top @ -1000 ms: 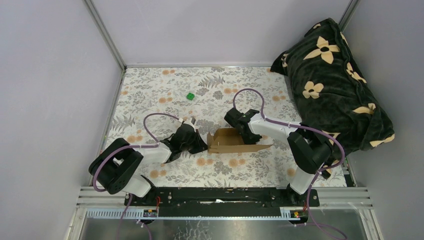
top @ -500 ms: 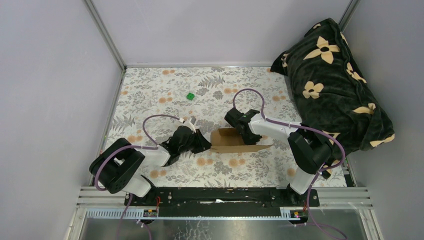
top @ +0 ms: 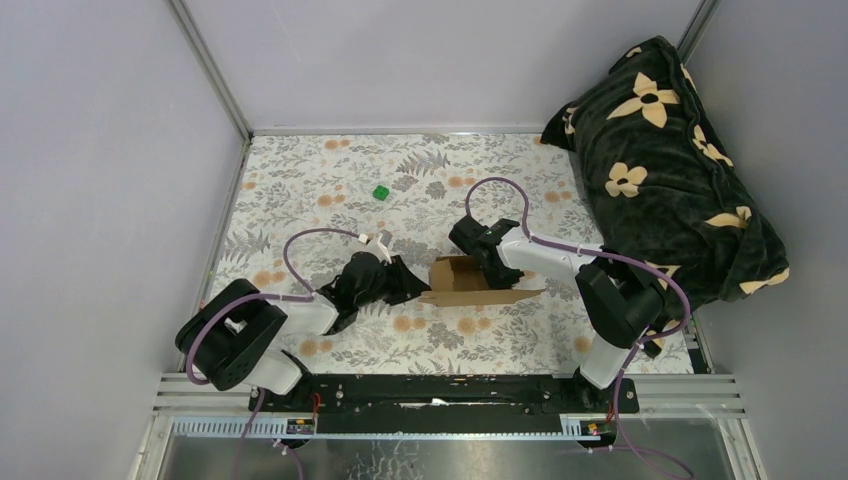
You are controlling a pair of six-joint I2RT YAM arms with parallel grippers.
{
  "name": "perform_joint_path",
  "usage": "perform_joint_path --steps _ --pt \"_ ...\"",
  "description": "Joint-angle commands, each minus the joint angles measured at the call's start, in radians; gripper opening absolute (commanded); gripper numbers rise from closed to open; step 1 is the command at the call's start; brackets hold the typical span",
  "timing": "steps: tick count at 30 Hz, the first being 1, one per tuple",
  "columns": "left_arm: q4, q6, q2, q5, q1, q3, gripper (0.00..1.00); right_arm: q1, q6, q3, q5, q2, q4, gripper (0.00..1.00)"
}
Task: Fold the paper box
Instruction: Fold the paper box at the center of the board.
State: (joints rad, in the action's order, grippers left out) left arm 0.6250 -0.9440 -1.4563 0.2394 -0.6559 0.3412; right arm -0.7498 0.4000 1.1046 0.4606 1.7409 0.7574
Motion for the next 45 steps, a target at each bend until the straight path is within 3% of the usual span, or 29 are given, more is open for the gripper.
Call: perform_joint_path --steps 1,20,34,39,41,45 --pt "0.051 0.015 0.040 -0.001 -0.007 -0.004 0.32 0.012 -0.006 -0.022 -0.028 0.024 -0.007 0.04" --pt "0.127 -0.016 -0.017 0.043 -0.009 0.024 0.36 0.012 -0.009 -0.032 -0.033 0.033 -0.018 0.04" --pt "0.048 0.001 -0.084 0.064 -0.038 0.103 0.41 0.012 -0.009 -0.038 -0.039 0.035 -0.027 0.03" --pt "-0.065 0.026 -0.118 0.061 -0.049 0.151 0.41 0.012 -0.011 -0.041 -0.037 0.030 -0.027 0.03" --pt "-0.142 0.045 -0.111 0.051 -0.053 0.172 0.43 0.012 -0.011 -0.042 -0.037 0.028 -0.028 0.03" --pt "-0.285 0.091 -0.088 0.007 -0.064 0.222 0.61 0.012 -0.009 -0.046 -0.042 0.029 -0.034 0.03"
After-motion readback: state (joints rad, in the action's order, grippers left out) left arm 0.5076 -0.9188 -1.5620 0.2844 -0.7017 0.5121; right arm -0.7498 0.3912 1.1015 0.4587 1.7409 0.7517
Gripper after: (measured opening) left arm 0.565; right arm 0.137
